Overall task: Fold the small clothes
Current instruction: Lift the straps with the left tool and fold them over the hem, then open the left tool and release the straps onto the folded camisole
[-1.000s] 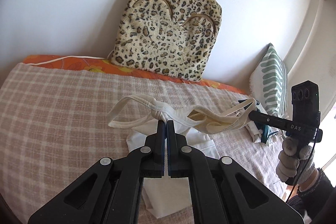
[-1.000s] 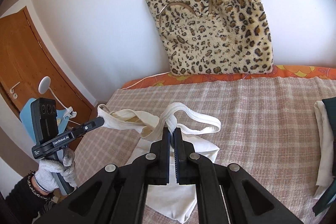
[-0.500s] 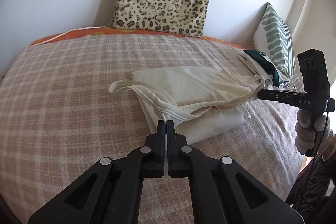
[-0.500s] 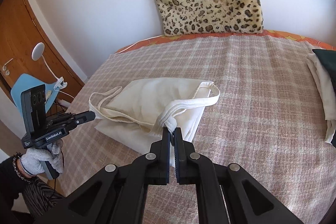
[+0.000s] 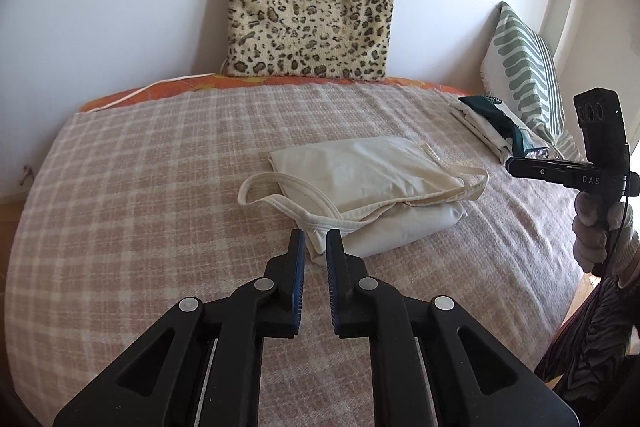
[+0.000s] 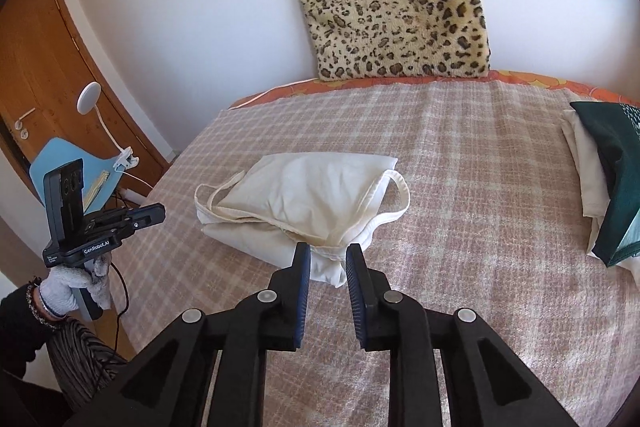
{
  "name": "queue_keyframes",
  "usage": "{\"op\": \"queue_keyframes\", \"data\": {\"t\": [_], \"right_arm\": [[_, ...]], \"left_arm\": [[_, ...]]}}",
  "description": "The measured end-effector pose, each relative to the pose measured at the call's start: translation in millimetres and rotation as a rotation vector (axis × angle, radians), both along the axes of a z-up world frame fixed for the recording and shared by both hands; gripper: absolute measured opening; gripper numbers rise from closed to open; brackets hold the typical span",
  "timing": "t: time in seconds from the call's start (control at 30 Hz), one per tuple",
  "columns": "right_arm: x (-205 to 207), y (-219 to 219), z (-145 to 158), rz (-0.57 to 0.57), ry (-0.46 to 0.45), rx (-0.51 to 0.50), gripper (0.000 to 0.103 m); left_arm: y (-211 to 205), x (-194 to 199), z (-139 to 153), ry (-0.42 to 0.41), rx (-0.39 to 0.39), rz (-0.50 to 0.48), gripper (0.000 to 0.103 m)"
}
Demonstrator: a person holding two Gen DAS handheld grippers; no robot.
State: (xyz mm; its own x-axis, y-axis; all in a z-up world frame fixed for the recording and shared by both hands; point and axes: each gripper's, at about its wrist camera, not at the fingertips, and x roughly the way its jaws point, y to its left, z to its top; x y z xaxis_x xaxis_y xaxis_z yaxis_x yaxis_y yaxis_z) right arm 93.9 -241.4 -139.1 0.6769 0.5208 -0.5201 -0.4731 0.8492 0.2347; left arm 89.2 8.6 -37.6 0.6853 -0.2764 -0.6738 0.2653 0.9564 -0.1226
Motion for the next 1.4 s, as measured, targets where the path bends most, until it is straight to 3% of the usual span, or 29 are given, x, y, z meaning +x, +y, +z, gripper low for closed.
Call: {"op": "queue_keyframes", "data": {"t": [0.13, 0.27, 0.4, 0.6, 0.8, 0.9, 0.93, 1.0, 1.3, 1.37, 1.4], "right_arm": [[22.9, 19.6, 0.7, 0.007, 0.005, -0.007, 0.022], [43.0, 39.9, -4.4, 0.034, 0.025, -0.033, 0.022], [55.1, 54.9, -20.0, 0.039, 0.074, -0.091, 0.022], [44.7, 59.2, -46.3, 0.089, 0.172, -0.169, 0.023], [36.0, 50.9, -52.2, 0.09, 0.194, -0.179, 0.021], [28.6, 47.7, -47.8, 0.097, 0.185, -0.166, 0.025], [26.3, 47.2, -45.4, 0.098, 0.176, -0.163, 0.027], [22.6, 44.9, -40.4, 0.097, 0.158, -0.149, 0.029], [26.7, 29.7, -22.8, 0.044, 0.115, -0.057, 0.04], [31.6, 27.8, -21.4, 0.032, 0.118, -0.045, 0.045], [34.4, 27.3, -20.9, 0.026, 0.116, -0.044, 0.053]], "left_arm": [[-16.4, 28.9, -3.1, -0.003, 0.0, 0.0, 0.012], [-28.6, 60.3, -19.9, 0.09, -0.038, -0.028, 0.012], [-42.5, 74.2, -36.5, 0.16, 0.034, -0.075, 0.012], [-40.5, 46.4, -50.7, 0.237, 0.041, -0.125, 0.012], [-45.4, 21.4, -47.6, 0.186, 0.136, -0.108, 0.012], [-46.6, 11.0, -42.6, 0.147, 0.158, -0.088, 0.012], [-46.7, 7.8, -40.5, 0.132, 0.164, -0.079, 0.014], [-46.4, 3.9, -35.9, 0.104, 0.174, -0.063, 0.028], [-50.3, -4.9, -25.5, 0.05, 0.198, -0.031, 0.051], [-51.3, -6.0, -25.0, 0.045, 0.195, -0.021, 0.058], [-51.1, -5.9, -24.6, 0.046, 0.19, -0.016, 0.059]]}}
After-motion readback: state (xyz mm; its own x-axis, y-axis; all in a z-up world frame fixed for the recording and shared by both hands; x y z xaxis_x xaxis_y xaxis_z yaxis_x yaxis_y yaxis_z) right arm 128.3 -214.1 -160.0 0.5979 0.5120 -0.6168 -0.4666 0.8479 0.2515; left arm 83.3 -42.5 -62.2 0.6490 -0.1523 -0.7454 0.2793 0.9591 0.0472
